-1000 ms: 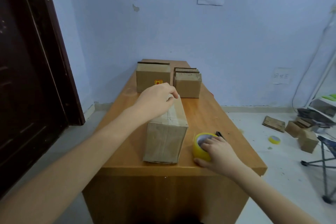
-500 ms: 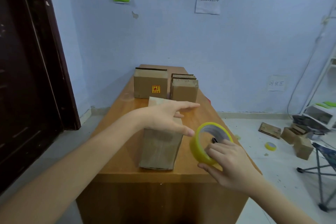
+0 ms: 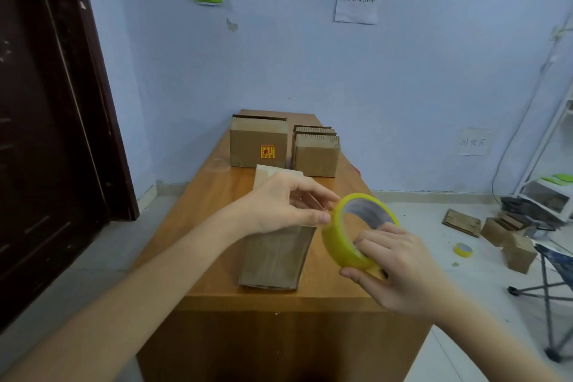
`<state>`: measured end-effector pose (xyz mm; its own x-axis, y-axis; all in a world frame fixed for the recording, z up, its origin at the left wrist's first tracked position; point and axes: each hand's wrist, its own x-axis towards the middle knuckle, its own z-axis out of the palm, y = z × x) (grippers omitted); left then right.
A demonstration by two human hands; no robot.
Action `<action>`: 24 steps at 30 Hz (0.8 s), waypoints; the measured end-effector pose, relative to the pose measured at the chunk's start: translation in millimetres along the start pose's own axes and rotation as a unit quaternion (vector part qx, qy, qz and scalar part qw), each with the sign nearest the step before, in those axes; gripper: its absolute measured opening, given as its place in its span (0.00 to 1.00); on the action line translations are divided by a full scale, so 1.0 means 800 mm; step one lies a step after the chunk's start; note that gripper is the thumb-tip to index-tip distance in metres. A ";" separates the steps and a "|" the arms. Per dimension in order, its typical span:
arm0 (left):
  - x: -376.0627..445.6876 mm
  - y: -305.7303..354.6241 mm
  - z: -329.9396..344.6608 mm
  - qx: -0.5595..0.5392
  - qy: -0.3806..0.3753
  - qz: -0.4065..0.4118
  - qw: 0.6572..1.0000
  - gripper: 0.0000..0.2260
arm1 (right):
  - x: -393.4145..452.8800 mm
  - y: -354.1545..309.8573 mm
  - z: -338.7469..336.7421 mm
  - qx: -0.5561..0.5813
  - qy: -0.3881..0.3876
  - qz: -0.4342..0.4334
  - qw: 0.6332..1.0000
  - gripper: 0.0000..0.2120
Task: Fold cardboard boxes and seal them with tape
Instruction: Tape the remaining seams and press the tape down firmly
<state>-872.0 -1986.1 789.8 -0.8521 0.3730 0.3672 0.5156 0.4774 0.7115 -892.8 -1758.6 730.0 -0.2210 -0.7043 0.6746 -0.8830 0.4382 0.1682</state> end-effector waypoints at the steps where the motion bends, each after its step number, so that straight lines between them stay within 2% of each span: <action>1: -0.001 -0.001 0.000 -0.003 0.002 -0.001 1.000 0.13 | 0.002 0.000 -0.002 0.006 0.006 0.002 1.000 0.16; 4: -0.004 -0.002 0.003 -0.019 0.016 -0.005 1.000 0.11 | 0.009 -0.002 -0.008 0.011 0.012 -0.004 1.000 0.17; 7: -0.005 -0.002 0.005 -0.060 0.071 -0.022 0.995 0.06 | 0.022 -0.006 -0.016 0.024 0.025 0.005 0.999 0.16; 10: -0.004 0.001 0.006 -0.112 0.113 -0.053 0.986 0.04 | 0.034 -0.013 -0.029 0.082 0.056 0.093 0.991 0.20; 15: -0.005 0.015 0.006 -0.180 0.147 -0.082 0.969 0.03 | 0.053 -0.026 -0.039 0.198 0.096 0.143 0.965 0.11; 17: -0.005 0.023 0.011 -0.156 0.168 -0.074 0.970 0.05 | 0.058 -0.035 -0.042 0.255 0.124 0.187 0.941 0.06; 18: -0.005 0.027 0.015 -0.138 0.179 -0.067 0.972 0.06 | 0.061 -0.039 -0.043 0.292 0.146 0.210 0.922 0.08; 22: -0.006 0.042 0.030 -0.063 0.262 0.000 0.963 0.10 | 0.064 -0.049 -0.035 0.435 0.296 0.281 0.803 0.14; 23: -0.007 0.045 0.032 -0.018 0.287 0.024 0.958 0.11 | 0.065 -0.050 -0.035 0.439 0.315 0.283 0.792 0.15; 24: -0.011 0.047 0.033 0.033 0.307 0.045 0.950 0.11 | 0.068 -0.053 -0.036 0.422 0.314 0.276 0.804 0.17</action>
<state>-843.1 -1950.7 797.5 -0.6861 -0.1098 0.7192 0.5759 0.5221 0.6291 -855.5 -1799.2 780.4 -0.6577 0.0055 0.7533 -0.7469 -0.1347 -0.6511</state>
